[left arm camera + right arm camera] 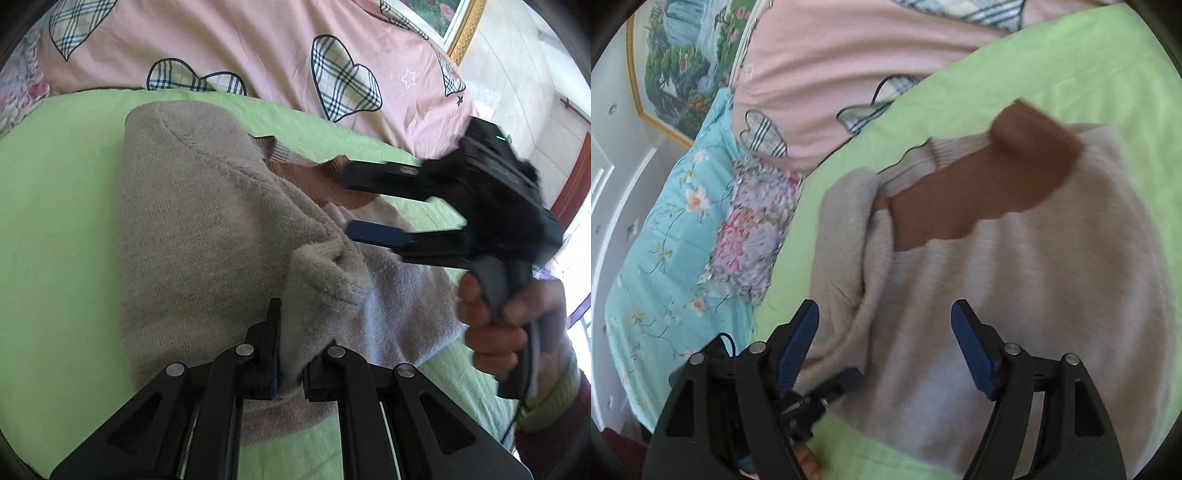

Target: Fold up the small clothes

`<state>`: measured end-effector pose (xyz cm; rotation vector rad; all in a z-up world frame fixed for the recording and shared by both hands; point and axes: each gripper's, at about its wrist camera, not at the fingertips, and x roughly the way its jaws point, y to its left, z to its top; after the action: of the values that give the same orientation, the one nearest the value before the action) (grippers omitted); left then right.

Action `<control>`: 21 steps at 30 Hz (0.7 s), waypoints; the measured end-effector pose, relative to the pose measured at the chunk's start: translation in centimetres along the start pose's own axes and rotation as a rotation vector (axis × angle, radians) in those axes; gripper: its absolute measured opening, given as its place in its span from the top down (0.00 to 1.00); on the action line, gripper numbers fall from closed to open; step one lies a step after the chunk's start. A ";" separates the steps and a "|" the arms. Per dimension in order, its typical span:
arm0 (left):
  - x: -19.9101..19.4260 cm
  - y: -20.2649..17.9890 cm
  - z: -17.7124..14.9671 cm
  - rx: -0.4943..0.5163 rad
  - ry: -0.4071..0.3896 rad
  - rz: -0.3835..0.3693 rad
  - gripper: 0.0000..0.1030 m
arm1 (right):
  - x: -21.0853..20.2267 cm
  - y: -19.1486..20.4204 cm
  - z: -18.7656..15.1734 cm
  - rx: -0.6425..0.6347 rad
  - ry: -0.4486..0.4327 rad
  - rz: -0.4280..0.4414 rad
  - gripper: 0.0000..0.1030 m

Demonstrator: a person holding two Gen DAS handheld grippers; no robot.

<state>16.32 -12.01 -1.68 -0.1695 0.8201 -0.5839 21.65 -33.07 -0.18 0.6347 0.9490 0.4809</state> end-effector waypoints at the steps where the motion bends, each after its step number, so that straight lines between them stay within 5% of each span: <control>1: 0.0 0.2 0.2 -0.008 0.002 -0.008 0.94 | 1.3 0.1 0.6 -0.004 0.025 0.005 0.27; 7: 0.0 -0.2 0.3 0.008 0.016 0.013 0.94 | 8.5 4.0 3.8 -0.122 0.117 0.075 0.30; 8: -0.2 -0.3 0.3 0.016 0.015 0.023 0.94 | 9.3 4.7 4.1 -0.154 0.125 0.050 0.36; 10: -0.6 -0.5 0.5 0.033 0.010 0.028 0.94 | 10.5 5.6 4.6 -0.196 0.144 -0.023 0.80; 15: -2.1 -2.6 1.5 0.092 -0.005 -0.053 0.93 | 6.0 6.9 4.2 -0.241 0.055 -0.008 0.83; 21: 0.0 -8.5 2.8 0.160 0.007 -0.172 0.93 | -0.6 2.5 6.0 -0.224 -0.039 -0.081 0.83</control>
<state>14.71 -19.31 3.30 -0.0923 0.7667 -0.8095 26.21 -33.34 4.50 0.4004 0.8663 0.4927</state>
